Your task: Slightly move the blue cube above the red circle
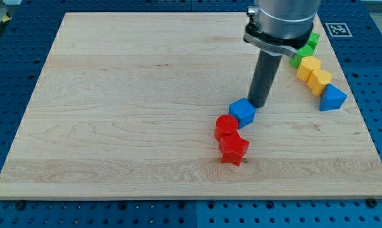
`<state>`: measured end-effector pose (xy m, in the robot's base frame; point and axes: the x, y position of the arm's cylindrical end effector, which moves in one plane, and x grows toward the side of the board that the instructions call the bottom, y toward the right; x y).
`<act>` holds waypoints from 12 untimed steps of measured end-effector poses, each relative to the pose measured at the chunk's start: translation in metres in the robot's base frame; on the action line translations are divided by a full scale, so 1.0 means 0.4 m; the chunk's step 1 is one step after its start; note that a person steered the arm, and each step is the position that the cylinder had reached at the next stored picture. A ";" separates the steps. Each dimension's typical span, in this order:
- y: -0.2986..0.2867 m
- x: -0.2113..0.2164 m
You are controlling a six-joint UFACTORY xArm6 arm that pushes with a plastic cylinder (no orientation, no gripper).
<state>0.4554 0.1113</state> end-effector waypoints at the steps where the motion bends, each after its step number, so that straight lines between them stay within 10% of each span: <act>1: 0.111 0.076; 6: 0.143 0.314; 12: 0.055 0.106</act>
<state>0.4979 0.1332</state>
